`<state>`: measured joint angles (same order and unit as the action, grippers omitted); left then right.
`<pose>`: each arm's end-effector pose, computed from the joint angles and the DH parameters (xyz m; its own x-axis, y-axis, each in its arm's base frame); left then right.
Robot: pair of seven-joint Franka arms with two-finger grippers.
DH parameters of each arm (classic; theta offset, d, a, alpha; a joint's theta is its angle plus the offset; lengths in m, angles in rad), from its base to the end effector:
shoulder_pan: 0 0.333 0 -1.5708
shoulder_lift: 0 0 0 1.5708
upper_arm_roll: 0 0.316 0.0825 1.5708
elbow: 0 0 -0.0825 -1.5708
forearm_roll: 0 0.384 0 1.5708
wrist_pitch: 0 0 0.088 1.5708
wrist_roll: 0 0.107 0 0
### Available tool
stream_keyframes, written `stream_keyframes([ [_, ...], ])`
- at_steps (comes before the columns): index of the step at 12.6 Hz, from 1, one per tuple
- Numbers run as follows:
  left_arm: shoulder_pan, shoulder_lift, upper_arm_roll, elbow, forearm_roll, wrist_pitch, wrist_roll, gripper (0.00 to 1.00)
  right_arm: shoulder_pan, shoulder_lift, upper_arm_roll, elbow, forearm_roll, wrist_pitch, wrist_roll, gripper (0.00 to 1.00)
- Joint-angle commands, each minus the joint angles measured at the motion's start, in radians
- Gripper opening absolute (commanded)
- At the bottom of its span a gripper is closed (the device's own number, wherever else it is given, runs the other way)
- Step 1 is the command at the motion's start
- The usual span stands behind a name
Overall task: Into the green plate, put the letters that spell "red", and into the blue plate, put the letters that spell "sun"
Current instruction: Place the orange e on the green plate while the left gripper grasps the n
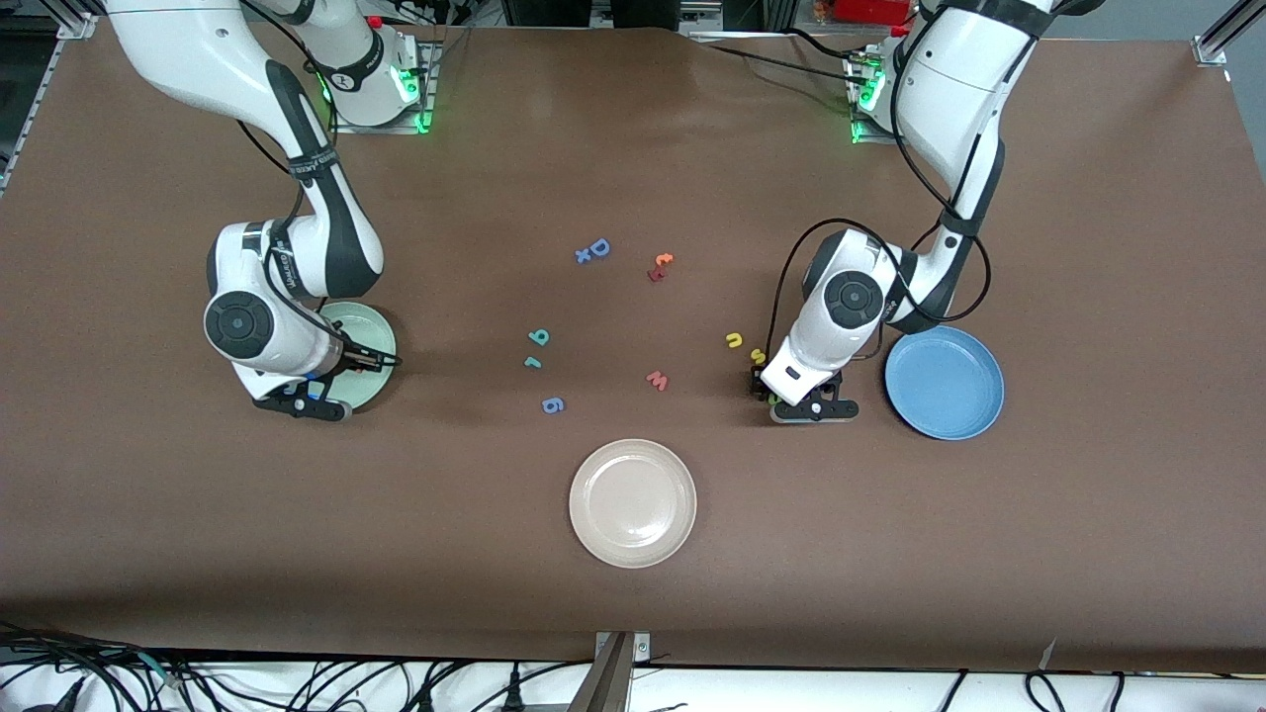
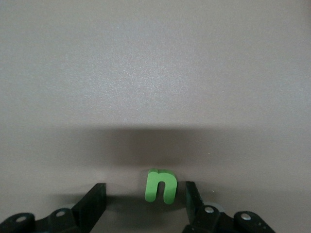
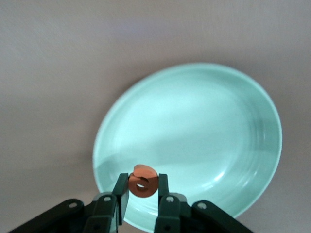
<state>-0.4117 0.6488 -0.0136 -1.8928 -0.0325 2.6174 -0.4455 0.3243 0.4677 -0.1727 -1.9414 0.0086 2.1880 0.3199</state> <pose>0.5811 -0.2620 0.1646 0.9970 0.0523 0.0565 0.0491 -0.9972 0.0564 0.5900 0.0932 0.2277 0.9685 -0.1729 -0.1791 -0.1499 -0.9795 0.1349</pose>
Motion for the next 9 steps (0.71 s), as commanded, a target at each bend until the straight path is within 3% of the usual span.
stream_keyframes([
  [1, -0.022, 0.022, 0.015, 0.021, 0.022, -0.002, -0.012, 0.72, -0.017, -0.046, 0.009, -0.108, 0.016, 0.068, -0.028, 0.13],
  [2, -0.024, 0.02, 0.018, 0.021, 0.022, -0.002, -0.013, 0.72, -0.019, -0.037, 0.009, -0.119, 0.016, 0.093, -0.028, 0.14],
  [3, -0.024, 0.015, 0.02, 0.021, 0.02, -0.002, -0.019, 0.72, -0.021, -0.037, 0.009, -0.123, 0.016, 0.101, -0.028, 0.25],
  [5, -0.032, 0.003, 0.03, 0.024, 0.022, -0.002, -0.018, 0.72, -0.024, -0.031, 0.009, -0.122, 0.018, 0.101, -0.027, 1.0],
  [9, -0.068, 0.006, 0.066, 0.024, 0.025, -0.002, -0.012, 0.71, -0.024, -0.055, 0.021, -0.111, 0.019, 0.085, -0.015, 1.0],
])
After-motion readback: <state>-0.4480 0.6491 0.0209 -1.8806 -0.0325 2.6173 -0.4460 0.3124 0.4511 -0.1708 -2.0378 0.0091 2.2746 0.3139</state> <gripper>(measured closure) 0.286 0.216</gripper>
